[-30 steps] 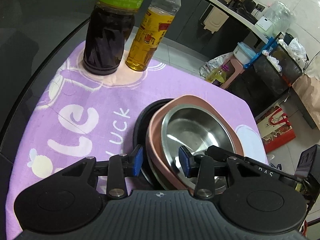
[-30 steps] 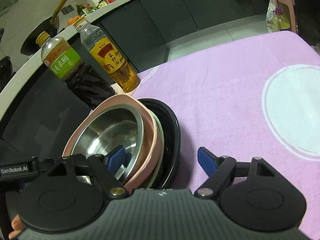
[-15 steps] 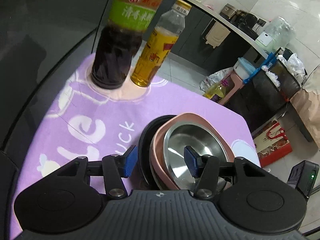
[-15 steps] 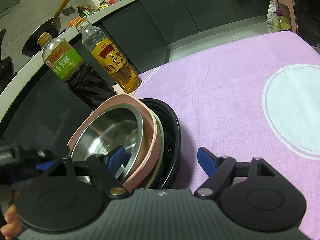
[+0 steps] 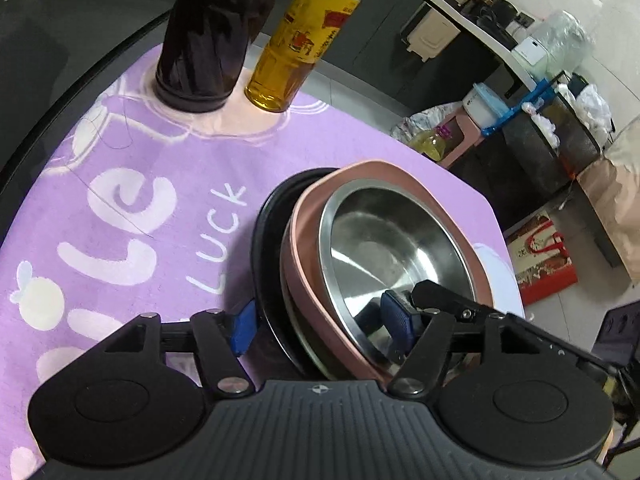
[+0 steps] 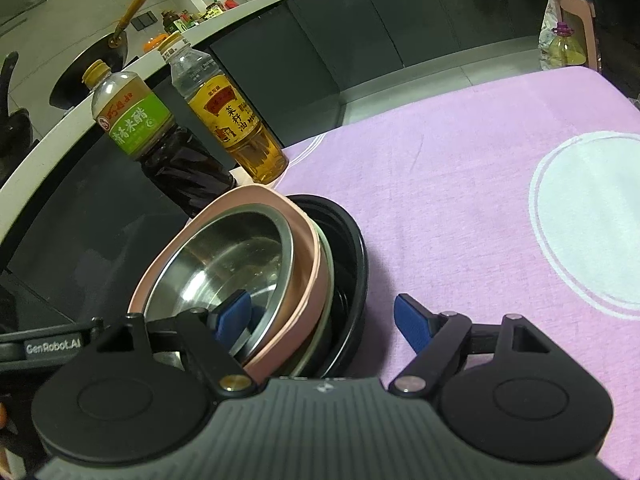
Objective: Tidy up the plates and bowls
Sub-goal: 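Open both tools and release the stack on the black bowl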
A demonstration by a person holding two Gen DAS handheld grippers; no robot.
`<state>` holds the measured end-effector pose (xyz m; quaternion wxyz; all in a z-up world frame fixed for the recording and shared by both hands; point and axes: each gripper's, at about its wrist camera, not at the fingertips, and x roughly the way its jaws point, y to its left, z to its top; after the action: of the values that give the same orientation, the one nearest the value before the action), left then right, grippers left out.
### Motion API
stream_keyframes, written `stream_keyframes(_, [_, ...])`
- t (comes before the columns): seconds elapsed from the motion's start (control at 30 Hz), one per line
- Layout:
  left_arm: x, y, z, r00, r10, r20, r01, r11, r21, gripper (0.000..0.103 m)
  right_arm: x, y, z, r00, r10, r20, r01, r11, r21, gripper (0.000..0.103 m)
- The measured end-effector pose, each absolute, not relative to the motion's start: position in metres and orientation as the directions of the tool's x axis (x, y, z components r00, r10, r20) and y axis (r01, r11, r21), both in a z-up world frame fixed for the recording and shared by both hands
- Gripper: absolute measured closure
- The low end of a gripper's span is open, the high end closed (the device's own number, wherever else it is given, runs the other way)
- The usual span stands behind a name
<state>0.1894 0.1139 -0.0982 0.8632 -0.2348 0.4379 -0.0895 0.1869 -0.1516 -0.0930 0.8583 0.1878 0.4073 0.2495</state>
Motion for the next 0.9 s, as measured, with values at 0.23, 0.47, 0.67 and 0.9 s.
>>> stream_keyframes(0.23, [0.189,0.096,-0.088,0.635,-0.305,-0.709,-0.022,0.911,-0.412,0.045,0.181,-0.138,-0.08,0.574,0.544,-0.612,-0.297,0.835,0.464,0.064])
stream_keyframes(0.47, [0.207,0.084,-0.065,0.667,-0.313,-0.676,0.019,0.914,-0.404,0.045,0.191,-0.148,-0.06,0.624,0.519,-0.584,-0.286,0.847,0.448,0.064])
stream_keyframes(0.67, [0.234,0.073,-0.057,0.674,-0.329,-0.662,0.064,0.918,-0.391,0.045,0.211,-0.156,-0.047,0.649,0.498,-0.575,-0.257,0.855,0.45,0.064])
stream_keyframes(0.9, [0.261,0.064,-0.073,0.674,-0.328,-0.662,0.072,0.921,-0.382,0.045,0.241,-0.162,-0.058,0.641,0.472,-0.605,-0.192,0.862,0.469,0.064])
